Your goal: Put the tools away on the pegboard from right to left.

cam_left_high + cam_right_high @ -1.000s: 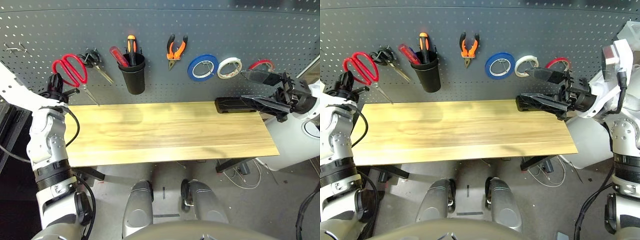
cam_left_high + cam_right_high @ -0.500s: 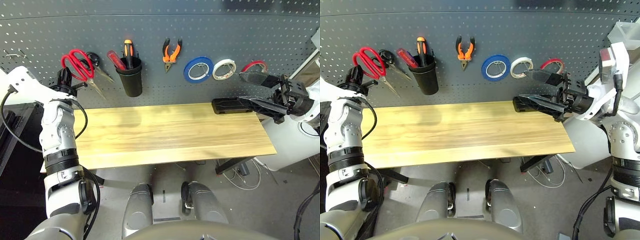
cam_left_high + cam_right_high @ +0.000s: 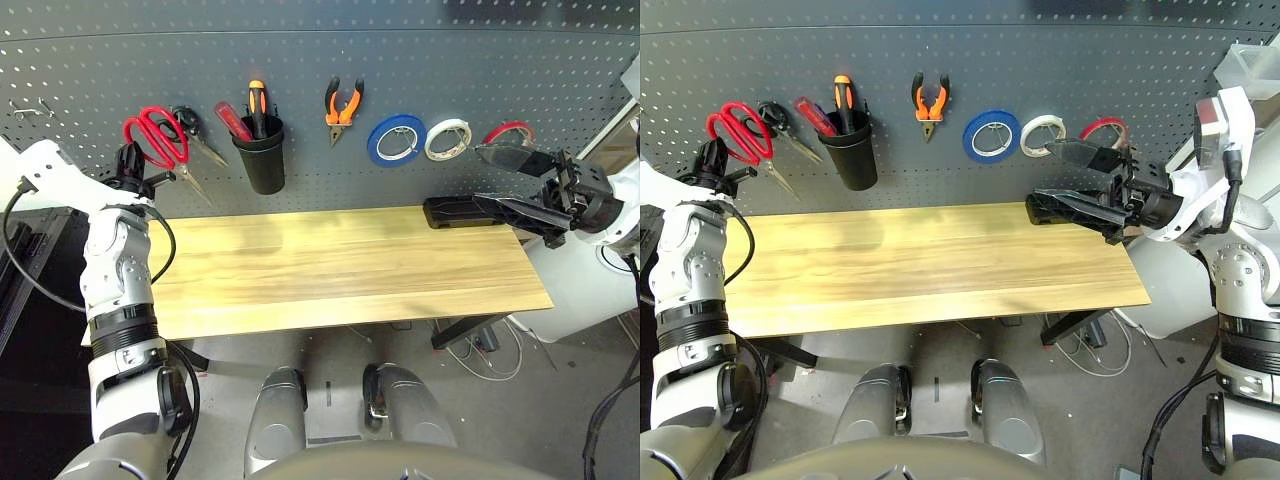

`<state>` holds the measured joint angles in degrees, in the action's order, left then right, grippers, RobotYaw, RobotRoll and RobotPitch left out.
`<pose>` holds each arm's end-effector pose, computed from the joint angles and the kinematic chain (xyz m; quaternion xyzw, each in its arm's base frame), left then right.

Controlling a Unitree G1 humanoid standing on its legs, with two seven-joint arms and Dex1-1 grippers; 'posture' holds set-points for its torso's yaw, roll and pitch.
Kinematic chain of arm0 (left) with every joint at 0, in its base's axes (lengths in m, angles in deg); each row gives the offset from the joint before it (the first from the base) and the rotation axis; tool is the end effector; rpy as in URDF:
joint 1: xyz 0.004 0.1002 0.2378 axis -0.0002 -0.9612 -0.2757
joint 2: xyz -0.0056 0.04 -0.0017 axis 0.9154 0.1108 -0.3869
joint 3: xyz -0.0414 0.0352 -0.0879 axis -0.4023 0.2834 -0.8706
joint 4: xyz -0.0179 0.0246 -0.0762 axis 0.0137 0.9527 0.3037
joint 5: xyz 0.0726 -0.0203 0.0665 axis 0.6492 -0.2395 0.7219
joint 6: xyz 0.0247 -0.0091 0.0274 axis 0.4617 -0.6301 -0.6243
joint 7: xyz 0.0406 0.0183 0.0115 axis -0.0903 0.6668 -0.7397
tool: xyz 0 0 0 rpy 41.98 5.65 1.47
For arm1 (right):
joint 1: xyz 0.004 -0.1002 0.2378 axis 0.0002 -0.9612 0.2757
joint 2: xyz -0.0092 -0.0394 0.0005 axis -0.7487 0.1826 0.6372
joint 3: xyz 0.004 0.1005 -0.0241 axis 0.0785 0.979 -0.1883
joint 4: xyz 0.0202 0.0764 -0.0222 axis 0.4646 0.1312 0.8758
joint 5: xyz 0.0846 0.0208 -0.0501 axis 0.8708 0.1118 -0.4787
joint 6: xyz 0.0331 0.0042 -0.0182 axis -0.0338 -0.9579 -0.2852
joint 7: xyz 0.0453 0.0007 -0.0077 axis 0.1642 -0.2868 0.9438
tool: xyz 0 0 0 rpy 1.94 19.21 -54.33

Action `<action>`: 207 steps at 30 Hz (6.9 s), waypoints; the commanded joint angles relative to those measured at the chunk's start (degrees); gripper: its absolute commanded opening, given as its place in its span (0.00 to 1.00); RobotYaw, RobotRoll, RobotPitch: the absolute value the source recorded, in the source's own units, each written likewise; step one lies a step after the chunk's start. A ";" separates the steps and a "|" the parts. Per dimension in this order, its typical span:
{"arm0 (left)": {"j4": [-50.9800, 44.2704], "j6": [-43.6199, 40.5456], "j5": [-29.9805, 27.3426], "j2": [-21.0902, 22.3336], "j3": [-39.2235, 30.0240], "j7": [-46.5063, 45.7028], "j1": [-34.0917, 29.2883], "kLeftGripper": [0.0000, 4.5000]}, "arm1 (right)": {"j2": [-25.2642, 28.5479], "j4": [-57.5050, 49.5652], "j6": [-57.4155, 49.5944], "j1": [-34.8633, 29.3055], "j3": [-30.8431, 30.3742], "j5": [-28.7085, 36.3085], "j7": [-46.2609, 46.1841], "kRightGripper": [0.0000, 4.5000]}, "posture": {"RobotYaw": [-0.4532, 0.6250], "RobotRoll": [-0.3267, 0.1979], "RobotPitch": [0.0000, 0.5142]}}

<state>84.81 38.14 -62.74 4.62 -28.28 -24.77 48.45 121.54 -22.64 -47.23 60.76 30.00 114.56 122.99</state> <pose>0.2583 0.2941 0.1409 -0.1052 -0.1181 0.1336 0.9783 0.2388 -0.2787 0.1954 0.0173 -0.0900 0.5717 0.8153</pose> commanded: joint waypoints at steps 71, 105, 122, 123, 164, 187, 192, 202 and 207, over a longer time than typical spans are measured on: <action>-6.69 -11.99 6.09 12.93 15.65 20.64 -12.78 0.90 | -1.36 0.37 3.55 -2.65 -2.18 -3.15 1.19 1.00 | 0.36 0.62 0.13; 29.85 16.40 35.01 12.40 48.03 44.61 -0.74 0.99 | -0.38 -8.99 0.05 -9.55 -0.43 0.00 -4.62 1.00 | 0.25 0.62 0.33; 37.98 17.55 37.53 10.89 46.75 40.62 1.73 0.99 | 0.01 -11.36 0.29 -11.86 -3.51 -2.83 -6.41 1.00 | 0.23 0.62 0.55; 38.81 17.45 37.73 10.72 46.67 39.97 2.00 0.99 | -0.05 -11.55 0.03 -11.80 -3.59 -2.59 -6.53 1.00 | 0.23 0.62 0.56; -3.74 -50.65 9.53 -13.86 6.72 1.94 -3.92 0.55 | -2.72 -11.65 -0.75 -9.27 -6.49 -2.36 -7.93 1.00 | 0.25 0.62 0.54; 8.19 -9.16 22.46 13.66 27.50 21.62 -6.74 0.99 | -3.11 -11.65 -1.65 -9.14 -7.11 -1.90 -7.24 1.00 | 0.27 0.62 0.61; 17.81 -1.74 24.84 13.82 29.47 24.22 -3.46 0.99 | -2.43 -12.66 -2.20 -10.24 -5.88 -1.37 -7.72 1.00 | 0.25 0.62 0.63; 26.26 3.98 27.87 13.86 31.75 27.56 -0.47 0.99 | -0.77 -14.00 -3.05 -11.72 -3.92 0.18 -8.29 1.00 | 0.23 0.62 0.65; 28.38 4.76 28.77 14.53 31.73 28.18 -0.51 0.99 | -0.26 -14.26 -3.38 -11.97 -3.51 0.58 -8.44 1.00 | 0.23 0.62 0.66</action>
<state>111.50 42.53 -34.95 18.59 2.79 2.78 48.68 120.61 -35.73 -49.89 49.74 25.55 114.29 114.59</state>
